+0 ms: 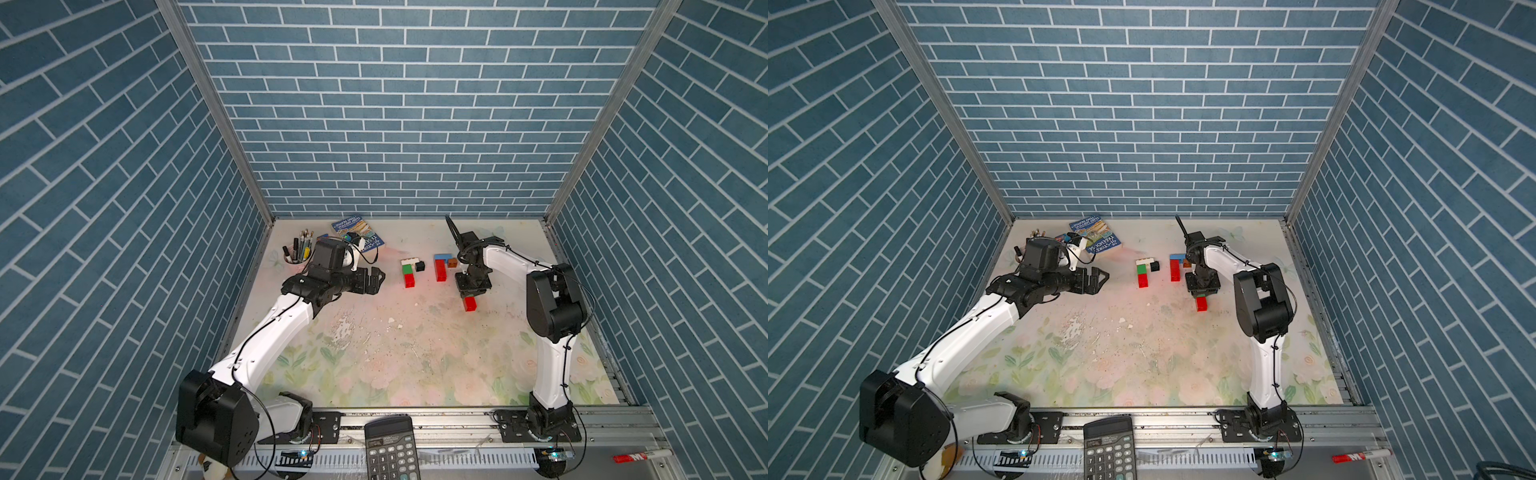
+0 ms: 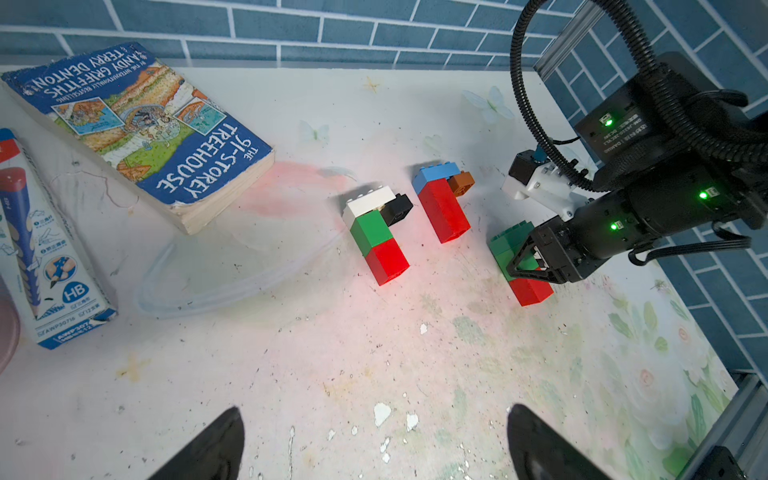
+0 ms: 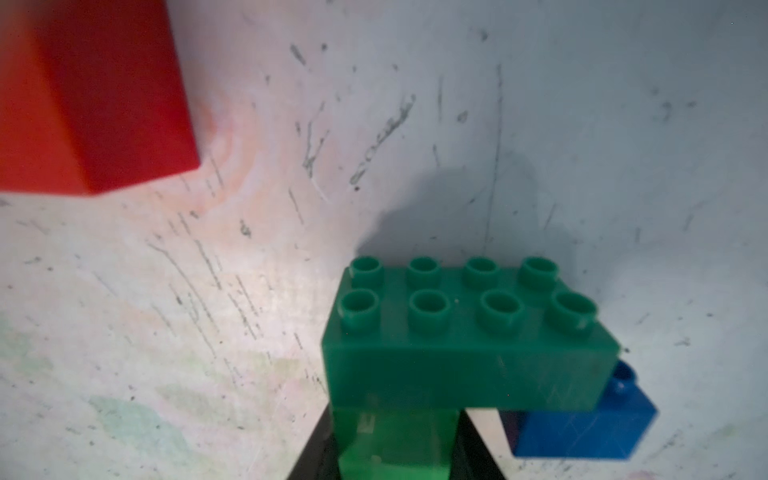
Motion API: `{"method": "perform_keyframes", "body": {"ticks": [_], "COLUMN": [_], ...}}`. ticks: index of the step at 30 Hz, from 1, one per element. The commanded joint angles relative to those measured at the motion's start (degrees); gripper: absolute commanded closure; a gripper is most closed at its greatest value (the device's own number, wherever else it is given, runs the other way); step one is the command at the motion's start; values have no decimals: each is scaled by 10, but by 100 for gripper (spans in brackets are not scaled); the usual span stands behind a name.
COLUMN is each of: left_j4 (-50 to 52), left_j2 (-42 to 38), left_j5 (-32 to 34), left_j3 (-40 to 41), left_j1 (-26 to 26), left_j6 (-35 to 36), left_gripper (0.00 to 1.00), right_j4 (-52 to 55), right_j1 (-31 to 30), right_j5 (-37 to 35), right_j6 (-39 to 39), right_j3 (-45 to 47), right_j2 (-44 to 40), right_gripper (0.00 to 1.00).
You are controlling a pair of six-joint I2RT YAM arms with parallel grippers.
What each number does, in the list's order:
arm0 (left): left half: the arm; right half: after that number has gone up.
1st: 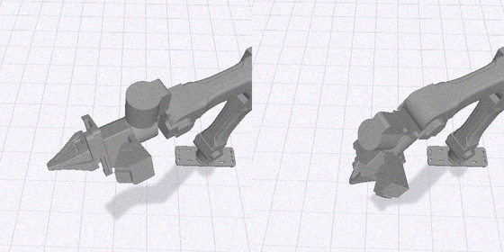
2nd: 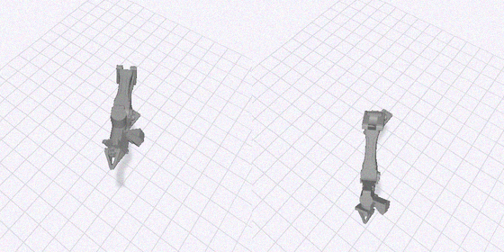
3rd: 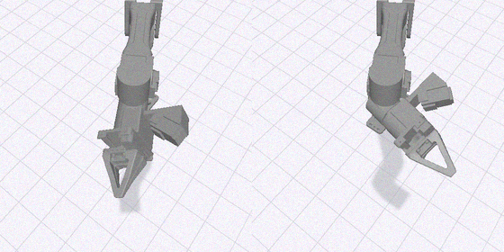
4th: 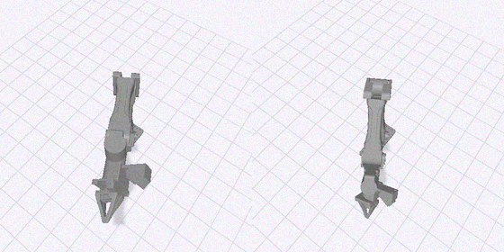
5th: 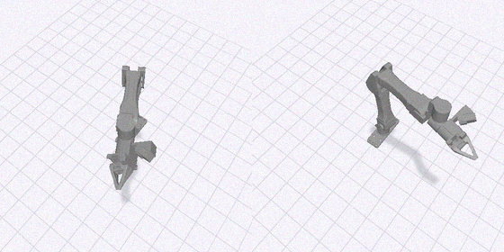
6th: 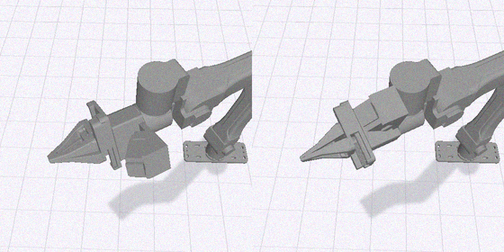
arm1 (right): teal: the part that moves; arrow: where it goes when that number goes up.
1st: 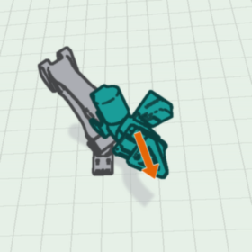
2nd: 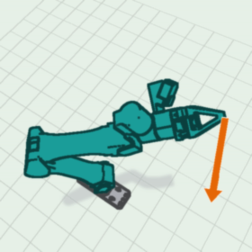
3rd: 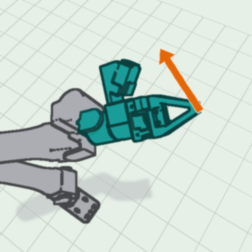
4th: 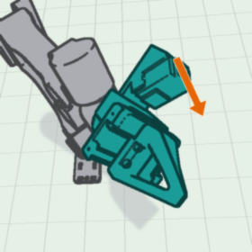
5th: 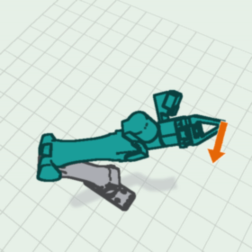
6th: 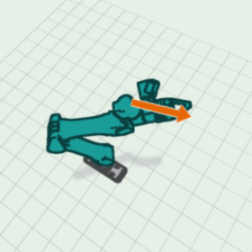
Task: Assemble the letter r with lego
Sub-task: Move the lego brick at the center of the board.
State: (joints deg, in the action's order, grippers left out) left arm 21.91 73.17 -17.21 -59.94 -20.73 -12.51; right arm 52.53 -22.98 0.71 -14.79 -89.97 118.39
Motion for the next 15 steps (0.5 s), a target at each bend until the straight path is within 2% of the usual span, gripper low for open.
{"method": "perform_keyframes", "body": {"ticks": [1, 3, 5, 6, 11, 15], "left_j4": [-3, 3, 3, 3, 14, -10], "left_j2": [14, 22, 24, 25, 3, -75], "left_j5": [16, 20, 24, 26, 62, 169], "left_j3": [-23, -36, -42, -43, -34, 27], "left_j1": [4, 6, 10, 13, 31, 33], "left_j6": [1, 6, 10, 10, 23, 56], "left_gripper": [1, 0, 0, 0, 0, 0], "right_j4": [40, 52, 59, 64, 81, 60], "right_j1": [6, 7, 9, 11, 16, 20], "right_j5": [11, 7, 15, 19, 21, 4], "right_j6": [27, 25, 23, 22, 20, 12], "right_j3": [-31, -40, -44, -48, -46, 4], "right_j2": [-3, -24, -52, -65, -123, -180], "right_gripper": [38, 25, 16, 3, 2, 1]}}
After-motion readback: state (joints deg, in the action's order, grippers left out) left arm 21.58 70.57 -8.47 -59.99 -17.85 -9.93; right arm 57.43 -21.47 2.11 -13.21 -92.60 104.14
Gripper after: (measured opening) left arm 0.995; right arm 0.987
